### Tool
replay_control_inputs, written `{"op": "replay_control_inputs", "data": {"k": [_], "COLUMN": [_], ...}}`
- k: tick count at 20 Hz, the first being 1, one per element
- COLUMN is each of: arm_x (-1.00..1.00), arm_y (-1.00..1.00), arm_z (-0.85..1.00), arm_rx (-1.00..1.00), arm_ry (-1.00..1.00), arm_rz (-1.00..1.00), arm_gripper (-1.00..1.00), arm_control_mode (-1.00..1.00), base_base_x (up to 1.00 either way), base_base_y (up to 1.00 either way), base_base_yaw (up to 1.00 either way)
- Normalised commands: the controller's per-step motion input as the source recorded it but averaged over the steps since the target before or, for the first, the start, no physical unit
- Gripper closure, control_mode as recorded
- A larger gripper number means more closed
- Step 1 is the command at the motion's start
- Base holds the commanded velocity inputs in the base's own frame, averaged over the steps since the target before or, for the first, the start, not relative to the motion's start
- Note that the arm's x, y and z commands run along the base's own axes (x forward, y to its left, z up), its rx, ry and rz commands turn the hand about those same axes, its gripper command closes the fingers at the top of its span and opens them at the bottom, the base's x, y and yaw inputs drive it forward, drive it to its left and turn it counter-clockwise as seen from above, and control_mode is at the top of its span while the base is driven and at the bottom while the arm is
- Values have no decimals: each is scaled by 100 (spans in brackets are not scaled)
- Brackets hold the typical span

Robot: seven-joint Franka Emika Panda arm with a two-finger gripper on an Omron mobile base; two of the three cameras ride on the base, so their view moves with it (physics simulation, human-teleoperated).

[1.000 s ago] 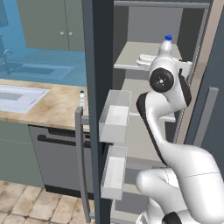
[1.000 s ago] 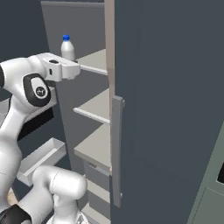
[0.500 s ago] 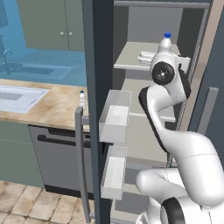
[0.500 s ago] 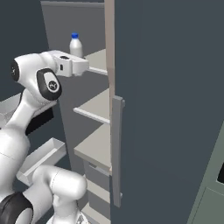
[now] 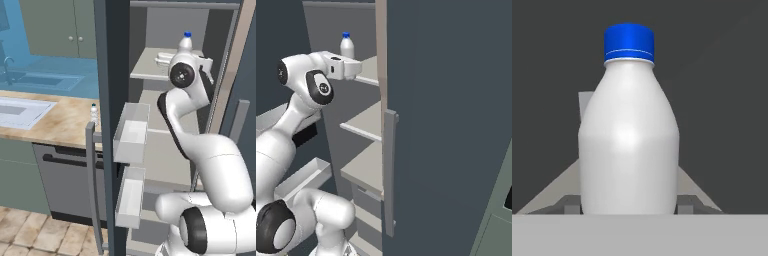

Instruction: Take the bottled waters from the counter and place them in the freezer to freeze. Close the freezer door after placing the bottles.

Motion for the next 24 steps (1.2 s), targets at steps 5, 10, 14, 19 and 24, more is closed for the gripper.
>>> {"op": "replay_control_inputs", "data": {"k": [5, 10, 14, 19, 24], "arm_x": [30, 36, 36, 34, 32], "arm_y": [0, -3, -5, -3, 0], "arm_z": [3, -1, -17, -23, -25], "arm_rx": [0, 0, 0, -2, -4], "arm_ry": [0, 0, 0, 0, 0], "arm_rz": [2, 2, 2, 3, 3], "arm_gripper": [100, 100, 100, 100, 100], "arm_control_mode": [-100, -100, -100, -100, -100], "base_base_x": [0, 0, 0, 0, 0], "base_base_y": [0, 0, 0, 0, 0], "base_base_yaw": [0, 0, 0, 0, 0]}}
